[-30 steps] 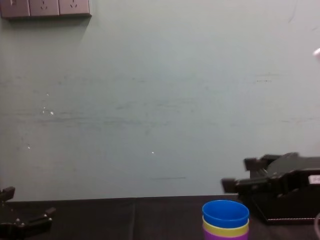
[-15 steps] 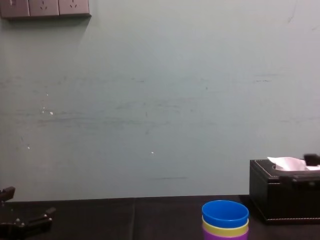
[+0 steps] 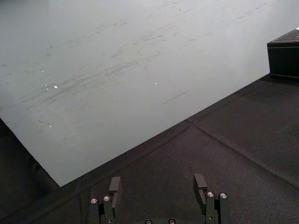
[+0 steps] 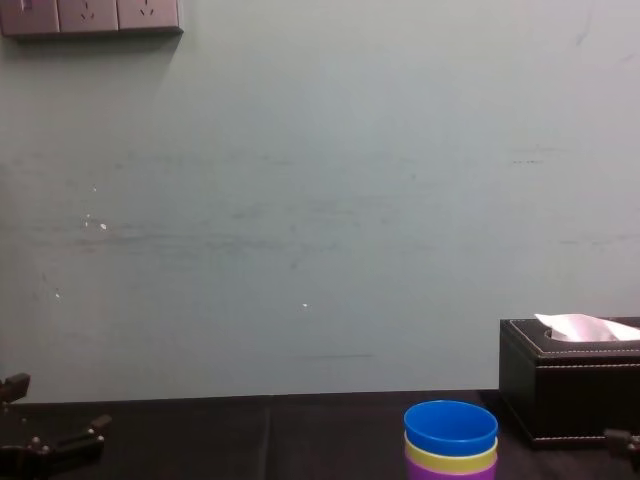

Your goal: Stack the three plastic cups sequentially using one hand.

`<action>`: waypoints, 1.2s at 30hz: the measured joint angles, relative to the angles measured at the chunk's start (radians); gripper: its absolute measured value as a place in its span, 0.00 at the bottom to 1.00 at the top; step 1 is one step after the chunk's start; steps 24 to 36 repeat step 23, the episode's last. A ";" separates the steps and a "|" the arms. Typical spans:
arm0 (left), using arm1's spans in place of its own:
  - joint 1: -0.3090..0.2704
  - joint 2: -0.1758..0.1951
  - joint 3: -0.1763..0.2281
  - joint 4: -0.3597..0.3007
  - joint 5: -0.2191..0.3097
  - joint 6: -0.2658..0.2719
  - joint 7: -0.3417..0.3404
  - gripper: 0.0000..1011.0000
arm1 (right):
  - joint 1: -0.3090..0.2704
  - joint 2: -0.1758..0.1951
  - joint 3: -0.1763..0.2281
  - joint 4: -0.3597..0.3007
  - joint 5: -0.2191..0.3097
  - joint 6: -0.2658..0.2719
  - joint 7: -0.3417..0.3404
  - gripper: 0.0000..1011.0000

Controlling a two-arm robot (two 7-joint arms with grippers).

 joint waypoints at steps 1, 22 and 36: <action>0.000 0.000 0.000 0.000 0.000 0.000 0.000 1.00 | 0.003 -0.005 0.001 0.018 0.000 -0.002 0.007 0.99; 0.000 0.000 0.000 0.000 0.000 0.000 0.000 1.00 | 0.004 -0.005 0.001 0.016 0.000 -0.002 0.012 0.99; 0.000 0.000 0.000 0.000 0.000 0.000 0.000 1.00 | 0.004 -0.005 0.001 0.015 0.000 -0.002 0.012 0.99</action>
